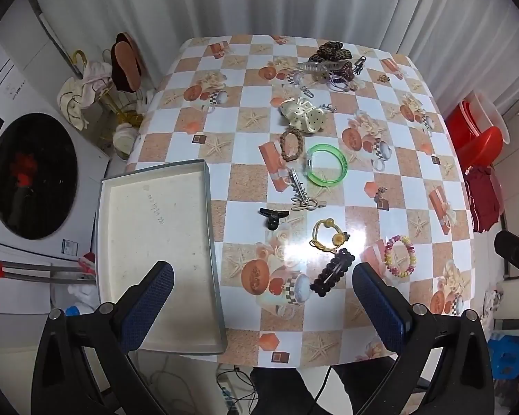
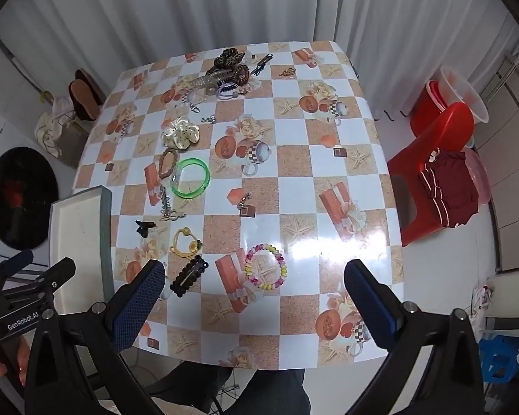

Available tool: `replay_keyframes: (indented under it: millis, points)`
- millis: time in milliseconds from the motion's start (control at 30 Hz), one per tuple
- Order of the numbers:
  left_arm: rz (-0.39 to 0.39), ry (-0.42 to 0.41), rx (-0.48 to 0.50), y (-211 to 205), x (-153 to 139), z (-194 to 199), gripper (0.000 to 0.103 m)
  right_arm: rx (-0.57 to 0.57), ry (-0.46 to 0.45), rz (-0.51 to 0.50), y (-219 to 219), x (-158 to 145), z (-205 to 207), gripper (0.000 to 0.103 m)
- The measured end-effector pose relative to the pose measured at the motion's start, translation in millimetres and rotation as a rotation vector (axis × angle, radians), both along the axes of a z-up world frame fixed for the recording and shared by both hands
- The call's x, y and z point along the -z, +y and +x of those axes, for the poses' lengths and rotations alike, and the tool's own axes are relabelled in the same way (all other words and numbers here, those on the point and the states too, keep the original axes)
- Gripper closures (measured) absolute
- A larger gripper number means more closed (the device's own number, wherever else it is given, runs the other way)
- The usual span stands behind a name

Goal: Organize jewelry

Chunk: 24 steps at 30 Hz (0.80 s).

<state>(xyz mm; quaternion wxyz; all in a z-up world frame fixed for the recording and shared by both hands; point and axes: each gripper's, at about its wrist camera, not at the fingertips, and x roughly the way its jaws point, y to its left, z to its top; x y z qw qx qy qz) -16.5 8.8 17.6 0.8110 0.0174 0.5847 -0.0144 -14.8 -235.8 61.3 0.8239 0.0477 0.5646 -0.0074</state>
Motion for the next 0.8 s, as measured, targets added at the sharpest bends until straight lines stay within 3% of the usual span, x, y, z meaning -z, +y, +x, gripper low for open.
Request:
replay_keyframes:
  millis: [333, 800]
  points:
    - [0.043, -0.006, -0.008, -3, -13, 4, 0.0, 0.0, 0.005, 0.011, 5, 4, 3, 0.0]
    - [0.04, -0.007, -0.009, -3, -14, 5, 0.0, 0.007, 0.009, 0.006, 11, 6, 4, 0.0]
